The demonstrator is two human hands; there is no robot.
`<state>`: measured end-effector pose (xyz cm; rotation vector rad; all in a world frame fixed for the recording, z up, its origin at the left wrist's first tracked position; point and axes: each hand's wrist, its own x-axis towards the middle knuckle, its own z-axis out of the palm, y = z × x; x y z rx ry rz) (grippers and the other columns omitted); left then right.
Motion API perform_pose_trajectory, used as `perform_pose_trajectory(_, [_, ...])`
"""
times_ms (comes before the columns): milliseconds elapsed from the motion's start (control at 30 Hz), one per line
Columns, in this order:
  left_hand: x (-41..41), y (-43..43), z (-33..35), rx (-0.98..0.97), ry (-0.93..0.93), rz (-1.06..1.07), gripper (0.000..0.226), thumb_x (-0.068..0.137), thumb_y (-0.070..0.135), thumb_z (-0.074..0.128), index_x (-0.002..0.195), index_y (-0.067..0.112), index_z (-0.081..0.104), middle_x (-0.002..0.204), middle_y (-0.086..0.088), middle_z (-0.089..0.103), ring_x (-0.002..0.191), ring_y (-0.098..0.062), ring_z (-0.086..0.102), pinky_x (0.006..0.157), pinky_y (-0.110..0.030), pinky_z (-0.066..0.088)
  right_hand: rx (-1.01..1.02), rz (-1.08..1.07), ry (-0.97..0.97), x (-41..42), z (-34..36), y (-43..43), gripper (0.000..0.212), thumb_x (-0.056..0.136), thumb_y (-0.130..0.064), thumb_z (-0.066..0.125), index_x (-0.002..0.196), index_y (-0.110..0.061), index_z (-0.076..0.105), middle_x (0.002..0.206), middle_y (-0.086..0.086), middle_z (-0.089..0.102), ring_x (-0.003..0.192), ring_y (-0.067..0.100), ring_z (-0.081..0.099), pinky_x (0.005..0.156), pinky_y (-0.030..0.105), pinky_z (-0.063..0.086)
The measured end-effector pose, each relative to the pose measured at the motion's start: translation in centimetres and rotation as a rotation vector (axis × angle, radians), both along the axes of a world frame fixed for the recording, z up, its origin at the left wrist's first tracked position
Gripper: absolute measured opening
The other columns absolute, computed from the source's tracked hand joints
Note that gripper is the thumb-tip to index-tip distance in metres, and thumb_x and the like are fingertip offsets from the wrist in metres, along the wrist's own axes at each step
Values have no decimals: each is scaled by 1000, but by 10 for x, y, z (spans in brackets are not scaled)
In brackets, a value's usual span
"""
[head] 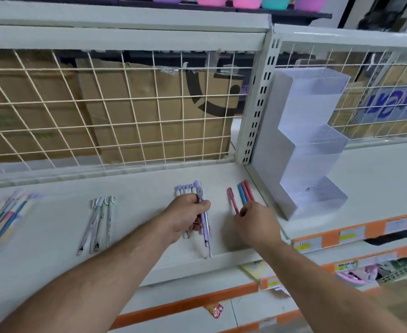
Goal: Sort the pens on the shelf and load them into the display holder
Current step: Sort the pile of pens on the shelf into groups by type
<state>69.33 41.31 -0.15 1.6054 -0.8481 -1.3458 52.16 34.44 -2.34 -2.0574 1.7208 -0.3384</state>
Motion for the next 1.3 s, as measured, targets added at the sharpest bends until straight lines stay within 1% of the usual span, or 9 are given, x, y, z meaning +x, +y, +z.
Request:
perform_pose_trajectory(200, [-2, -4, -2, 14, -9, 41, 14, 100, 14, 55, 89, 7, 51, 85, -25, 54, 78, -40, 58, 47, -25, 43, -62, 51, 56, -4, -3, -9, 14, 94, -27, 53, 101, -17, 59, 92, 6, 67, 81, 27, 65, 70, 35, 56])
perform_pose_trajectory(300, [3, -4, -2, -2, -7, 89, 11, 98, 14, 60, 90, 8, 55, 76, -16, 54, 60, -27, 59, 49, -24, 45, -29, 141, -162, 5, 1, -2, 16, 91, -35, 63, 84, -21, 61, 76, -7, 65, 73, 16, 62, 62, 27, 50])
perform_pose_trajectory(367, [6, -3, -2, -22, 28, 118, 9, 97, 14, 62, 95, 5, 60, 79, -15, 58, 64, -25, 57, 54, -27, 49, 93, 263, -361, 17, 9, 8, 21, 87, -37, 71, 76, -21, 63, 63, -11, 63, 60, 3, 56, 54, 15, 42])
perform_pose_trajectory(500, [15, 3, -1, -53, 102, 162, 17, 95, 14, 65, 103, -1, 66, 84, -16, 67, 70, -27, 62, 71, -37, 56, 335, 369, -525, 37, 19, 21, 22, 86, -22, 78, 86, -5, 64, 72, 11, 71, 54, 12, 63, 55, 25, 51])
perform_pose_trajectory(667, [37, 19, 1, -74, 129, 161, 16, 101, 14, 56, 107, 7, 69, 80, -10, 69, 62, -19, 64, 59, -28, 55, 471, 283, -693, 59, 23, 28, 12, 93, -4, 67, 82, 0, 66, 66, 15, 65, 42, 11, 53, 40, 18, 39])
perform_pose_trajectory(833, [63, 36, -1, -61, 141, 196, 16, 103, 8, 48, 102, 5, 64, 70, -7, 66, 62, -21, 65, 56, -29, 54, 485, 258, -674, 89, 22, 40, 16, 96, -5, 61, 81, 0, 67, 60, 12, 65, 44, 16, 54, 41, 19, 38])
perform_pose_trajectory(1000, [100, 63, -5, -23, 41, 179, 22, 102, 5, 46, 112, -4, 63, 84, -17, 67, 70, -26, 67, 60, -31, 56, 472, 299, -633, 131, 16, 61, 17, 95, -9, 65, 78, -6, 67, 55, -1, 63, 44, 9, 54, 40, 18, 39])
perform_pose_trajectory(1167, [147, 97, -10, -25, -141, 225, 14, 95, 6, 57, 88, 10, 68, 69, -2, 69, 60, -14, 62, 52, -23, 47, 447, 344, -572, 183, 12, 87, 15, 92, -13, 70, 79, -6, 69, 60, 3, 66, 45, 12, 57, 41, 21, 40])
perform_pose_trajectory(1300, [187, 122, -13, 4, -241, 286, 10, 89, 8, 63, 79, 9, 62, 69, -10, 65, 55, -19, 54, 51, -26, 41, 449, 349, -494, 223, 9, 108, 14, 90, -17, 70, 83, -5, 69, 54, 1, 64, 40, 12, 54, 38, 20, 38])
